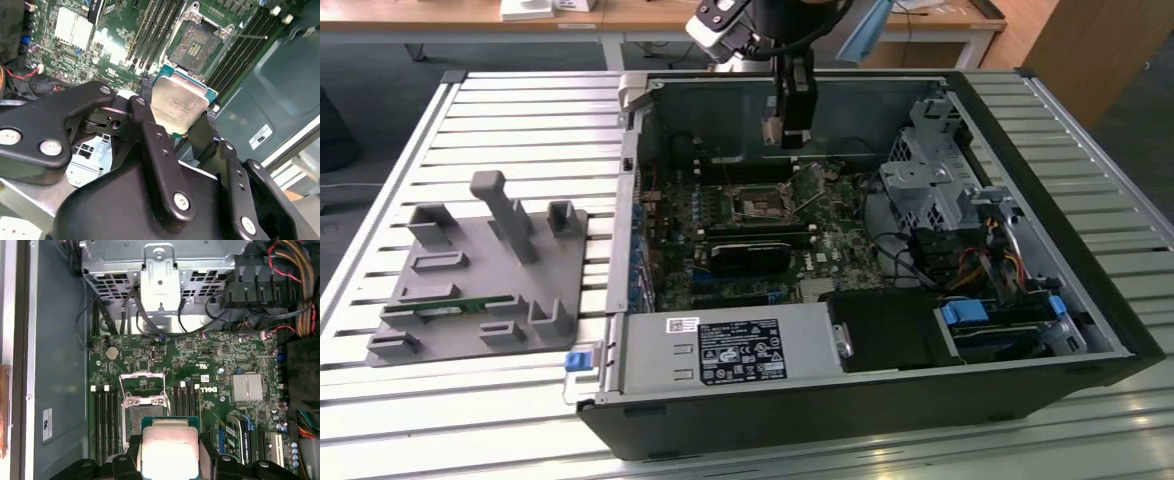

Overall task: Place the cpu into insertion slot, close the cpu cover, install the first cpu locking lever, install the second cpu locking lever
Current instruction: 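Place the cpu into insertion slot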

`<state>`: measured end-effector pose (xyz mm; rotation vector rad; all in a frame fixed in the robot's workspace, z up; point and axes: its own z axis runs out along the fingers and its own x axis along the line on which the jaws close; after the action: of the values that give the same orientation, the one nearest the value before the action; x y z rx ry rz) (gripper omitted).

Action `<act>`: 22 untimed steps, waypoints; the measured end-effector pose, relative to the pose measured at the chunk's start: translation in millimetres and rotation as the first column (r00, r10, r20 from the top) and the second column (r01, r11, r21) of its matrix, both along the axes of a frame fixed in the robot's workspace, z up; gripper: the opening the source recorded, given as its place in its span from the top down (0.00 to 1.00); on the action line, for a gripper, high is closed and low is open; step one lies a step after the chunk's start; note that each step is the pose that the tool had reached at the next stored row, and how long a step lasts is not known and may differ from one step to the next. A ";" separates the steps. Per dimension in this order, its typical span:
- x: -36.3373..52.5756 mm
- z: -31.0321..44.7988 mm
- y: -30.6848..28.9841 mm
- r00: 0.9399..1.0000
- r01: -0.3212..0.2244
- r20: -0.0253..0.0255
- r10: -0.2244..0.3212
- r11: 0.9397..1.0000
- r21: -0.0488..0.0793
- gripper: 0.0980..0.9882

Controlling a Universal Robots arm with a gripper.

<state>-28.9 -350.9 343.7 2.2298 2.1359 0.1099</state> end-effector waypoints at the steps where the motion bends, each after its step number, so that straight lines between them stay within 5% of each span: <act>1: 0.0 -0.8 0.0 1.000 -0.019 0.000 0.019 1.000 0.000 0.50; 7: 0.0 -4.9 0.0 0.997 -0.083 0.000 0.083 0.997 0.000 0.50; 22: 0.0 -13.6 -0.2 0.996 -0.085 0.001 0.085 0.996 0.000 0.50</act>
<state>-28.8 -351.0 330.1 2.1384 2.2300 0.1141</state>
